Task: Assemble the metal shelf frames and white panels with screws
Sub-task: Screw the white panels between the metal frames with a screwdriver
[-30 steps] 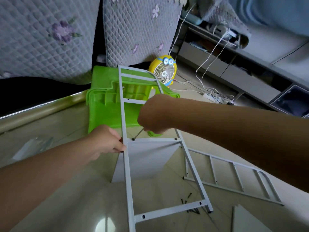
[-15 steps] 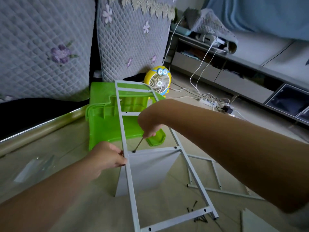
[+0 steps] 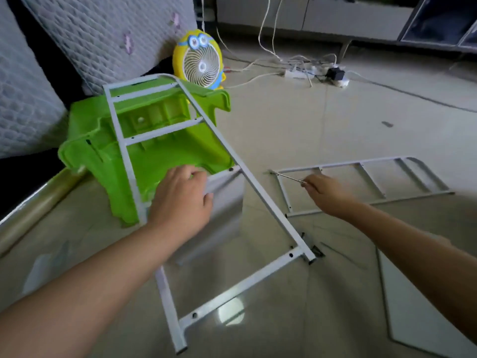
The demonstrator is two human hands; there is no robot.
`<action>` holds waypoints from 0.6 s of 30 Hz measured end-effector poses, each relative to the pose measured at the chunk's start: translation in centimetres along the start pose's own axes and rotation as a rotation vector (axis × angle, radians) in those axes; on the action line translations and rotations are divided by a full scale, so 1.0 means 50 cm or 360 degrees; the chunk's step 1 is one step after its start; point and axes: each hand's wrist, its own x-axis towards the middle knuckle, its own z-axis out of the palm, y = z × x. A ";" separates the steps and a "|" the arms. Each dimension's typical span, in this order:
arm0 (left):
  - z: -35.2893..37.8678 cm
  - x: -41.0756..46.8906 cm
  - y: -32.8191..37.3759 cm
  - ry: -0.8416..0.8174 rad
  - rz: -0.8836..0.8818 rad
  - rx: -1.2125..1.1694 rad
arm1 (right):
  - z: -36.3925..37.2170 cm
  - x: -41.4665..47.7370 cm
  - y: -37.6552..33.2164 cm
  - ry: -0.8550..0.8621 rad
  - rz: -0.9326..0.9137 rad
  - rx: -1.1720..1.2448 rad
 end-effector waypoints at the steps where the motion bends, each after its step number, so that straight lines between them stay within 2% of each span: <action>1: 0.013 0.015 0.022 0.0021 0.0089 -0.0001 | 0.030 -0.001 0.039 0.0022 0.0073 0.0028; 6: 0.064 0.091 0.108 0.0153 0.0294 0.0006 | 0.162 -0.025 0.208 0.0142 0.0364 -0.0042; 9: 0.079 0.123 0.133 0.0088 0.0336 0.0097 | 0.220 -0.051 0.291 0.0146 0.0543 -0.0098; 13: 0.087 0.143 0.139 -0.0142 0.0072 0.0240 | 0.262 -0.084 0.359 0.0183 0.0725 -0.0164; 18: 0.100 0.149 0.132 -0.0177 0.0180 0.0384 | 0.273 -0.068 0.392 0.0014 0.0582 -0.0420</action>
